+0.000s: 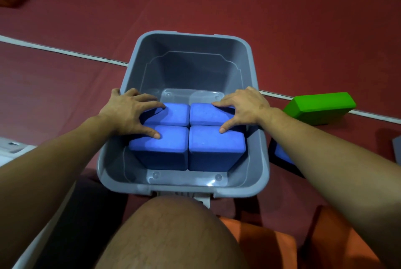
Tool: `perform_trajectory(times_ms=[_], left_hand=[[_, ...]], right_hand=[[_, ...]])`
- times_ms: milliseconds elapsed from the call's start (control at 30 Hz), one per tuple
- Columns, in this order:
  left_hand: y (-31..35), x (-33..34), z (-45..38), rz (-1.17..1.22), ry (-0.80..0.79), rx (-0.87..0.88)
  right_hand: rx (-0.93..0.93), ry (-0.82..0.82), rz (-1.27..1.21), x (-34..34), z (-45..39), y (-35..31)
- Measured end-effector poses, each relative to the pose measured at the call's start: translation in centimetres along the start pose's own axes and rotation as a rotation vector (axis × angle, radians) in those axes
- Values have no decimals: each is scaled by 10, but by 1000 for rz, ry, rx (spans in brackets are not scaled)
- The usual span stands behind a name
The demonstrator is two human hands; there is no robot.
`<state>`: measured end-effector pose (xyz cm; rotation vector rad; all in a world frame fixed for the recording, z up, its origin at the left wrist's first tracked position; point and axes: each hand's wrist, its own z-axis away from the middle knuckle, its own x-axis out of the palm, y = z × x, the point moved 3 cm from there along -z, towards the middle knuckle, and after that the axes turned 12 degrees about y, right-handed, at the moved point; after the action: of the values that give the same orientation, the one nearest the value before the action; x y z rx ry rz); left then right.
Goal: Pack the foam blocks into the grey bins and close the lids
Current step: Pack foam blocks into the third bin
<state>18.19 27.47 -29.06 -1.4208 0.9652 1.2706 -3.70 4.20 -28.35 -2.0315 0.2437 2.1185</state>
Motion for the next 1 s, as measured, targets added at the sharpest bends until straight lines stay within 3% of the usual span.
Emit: perform_trajectory(times_ms=[333,433,600,700,833,933,1000], left_hand=[[0,-1,-1,-3,-9,-44],[1,-4,1,43,0,-80],[18,-23,-2,163,-69,-196],[51,-54,-18,153,-149,-169],[112,-104,-46,284,-349,-61],[167,-137,-63,269,-496,22],[208,-160,-69,254,-521,74]], right_hand=[[-17,74,51,4,3,4],[48,242,-91,2,11,6],[189,736,-442,6,59,15],[321,830,-488,12,111,28],[575,753,-320,23,195,51],[957,340,-70,37,267,66],[1211,114,-36,46,320,68]])
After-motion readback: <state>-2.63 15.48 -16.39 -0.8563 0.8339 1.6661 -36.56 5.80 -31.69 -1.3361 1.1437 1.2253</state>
